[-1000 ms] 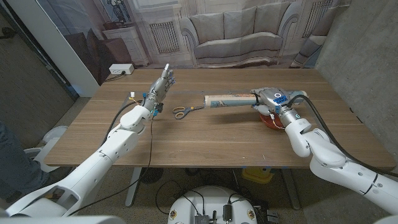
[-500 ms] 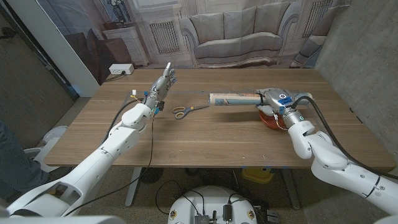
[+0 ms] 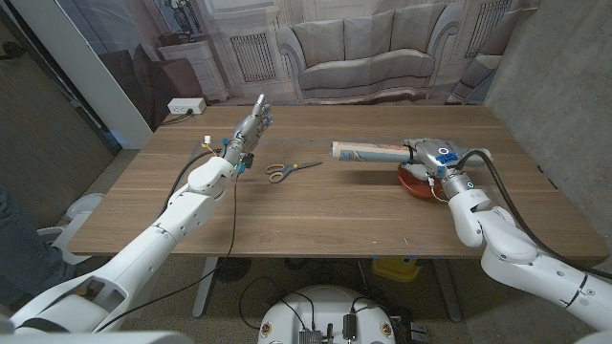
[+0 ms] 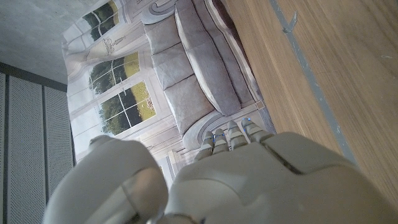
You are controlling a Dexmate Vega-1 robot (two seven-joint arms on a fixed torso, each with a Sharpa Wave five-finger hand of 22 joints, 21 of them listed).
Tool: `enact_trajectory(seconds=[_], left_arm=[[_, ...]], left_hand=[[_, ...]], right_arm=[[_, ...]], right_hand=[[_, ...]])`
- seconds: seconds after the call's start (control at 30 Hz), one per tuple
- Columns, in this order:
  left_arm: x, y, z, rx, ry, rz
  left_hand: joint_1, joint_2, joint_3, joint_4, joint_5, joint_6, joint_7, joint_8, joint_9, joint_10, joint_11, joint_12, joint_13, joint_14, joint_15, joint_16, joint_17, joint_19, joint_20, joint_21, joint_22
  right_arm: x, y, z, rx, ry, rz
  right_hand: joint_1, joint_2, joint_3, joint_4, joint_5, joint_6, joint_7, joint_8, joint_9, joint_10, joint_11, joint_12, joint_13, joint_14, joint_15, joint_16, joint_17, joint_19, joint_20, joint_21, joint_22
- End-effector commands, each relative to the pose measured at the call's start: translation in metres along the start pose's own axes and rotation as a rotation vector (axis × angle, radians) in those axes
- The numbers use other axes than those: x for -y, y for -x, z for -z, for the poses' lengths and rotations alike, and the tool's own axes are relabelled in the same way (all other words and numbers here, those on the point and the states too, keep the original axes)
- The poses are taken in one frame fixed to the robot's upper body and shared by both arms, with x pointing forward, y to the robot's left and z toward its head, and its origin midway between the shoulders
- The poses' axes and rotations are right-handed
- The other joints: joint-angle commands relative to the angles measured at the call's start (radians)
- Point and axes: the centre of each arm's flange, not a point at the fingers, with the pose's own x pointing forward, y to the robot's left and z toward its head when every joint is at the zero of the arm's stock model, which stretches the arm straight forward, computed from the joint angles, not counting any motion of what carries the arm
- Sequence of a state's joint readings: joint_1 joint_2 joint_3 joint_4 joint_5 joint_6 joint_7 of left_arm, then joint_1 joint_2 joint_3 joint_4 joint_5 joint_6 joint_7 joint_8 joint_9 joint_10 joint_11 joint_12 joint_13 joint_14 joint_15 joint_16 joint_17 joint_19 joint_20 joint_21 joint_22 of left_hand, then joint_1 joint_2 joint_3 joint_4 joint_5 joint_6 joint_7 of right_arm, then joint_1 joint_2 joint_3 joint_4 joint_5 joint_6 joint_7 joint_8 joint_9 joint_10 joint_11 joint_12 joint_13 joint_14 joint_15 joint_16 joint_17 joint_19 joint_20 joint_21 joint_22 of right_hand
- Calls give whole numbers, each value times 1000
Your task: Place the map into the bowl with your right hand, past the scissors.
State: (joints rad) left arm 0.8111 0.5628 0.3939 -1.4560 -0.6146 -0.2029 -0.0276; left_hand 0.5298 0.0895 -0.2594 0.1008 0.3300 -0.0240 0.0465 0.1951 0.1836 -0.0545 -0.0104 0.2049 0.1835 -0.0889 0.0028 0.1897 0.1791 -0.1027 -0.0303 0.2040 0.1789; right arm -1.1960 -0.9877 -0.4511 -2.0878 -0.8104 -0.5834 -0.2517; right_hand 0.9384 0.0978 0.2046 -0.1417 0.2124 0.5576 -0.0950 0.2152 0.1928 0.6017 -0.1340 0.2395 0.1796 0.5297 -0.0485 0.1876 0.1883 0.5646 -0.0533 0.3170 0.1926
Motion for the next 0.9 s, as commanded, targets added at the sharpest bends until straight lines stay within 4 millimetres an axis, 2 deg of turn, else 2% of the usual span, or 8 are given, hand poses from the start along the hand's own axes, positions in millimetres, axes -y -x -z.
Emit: enact_trajectory(seconds=[0.03,0.9], left_arm=[[3,-2,1,-3,0,7],[5,-4,8,-23,9,15]], left_hand=[[3,3,-8,2,1,2,-4,1,2,-3,-5,-3,5,-7,-2,-2,5,-5,-22,-1,5],[5,5,-12,2,0,2,-3,1,2,-5,-5,-4,5,-7,0,-2,5,-7,-22,-1,5]], right_arm=[[-8,4,13,-55,-6,-20],[-25,9,24,-119,0,-108]], right_hand=[[7,17,10,14,0,54,-41,2,4,0,4,-6,3,-8,-166,1,5,0,-150,-5,4],[-1,12,4,18,-4,46,-40,-6,4,-13,6,-16,4,-20,-158,-1,5,-7,-144,-11,3]])
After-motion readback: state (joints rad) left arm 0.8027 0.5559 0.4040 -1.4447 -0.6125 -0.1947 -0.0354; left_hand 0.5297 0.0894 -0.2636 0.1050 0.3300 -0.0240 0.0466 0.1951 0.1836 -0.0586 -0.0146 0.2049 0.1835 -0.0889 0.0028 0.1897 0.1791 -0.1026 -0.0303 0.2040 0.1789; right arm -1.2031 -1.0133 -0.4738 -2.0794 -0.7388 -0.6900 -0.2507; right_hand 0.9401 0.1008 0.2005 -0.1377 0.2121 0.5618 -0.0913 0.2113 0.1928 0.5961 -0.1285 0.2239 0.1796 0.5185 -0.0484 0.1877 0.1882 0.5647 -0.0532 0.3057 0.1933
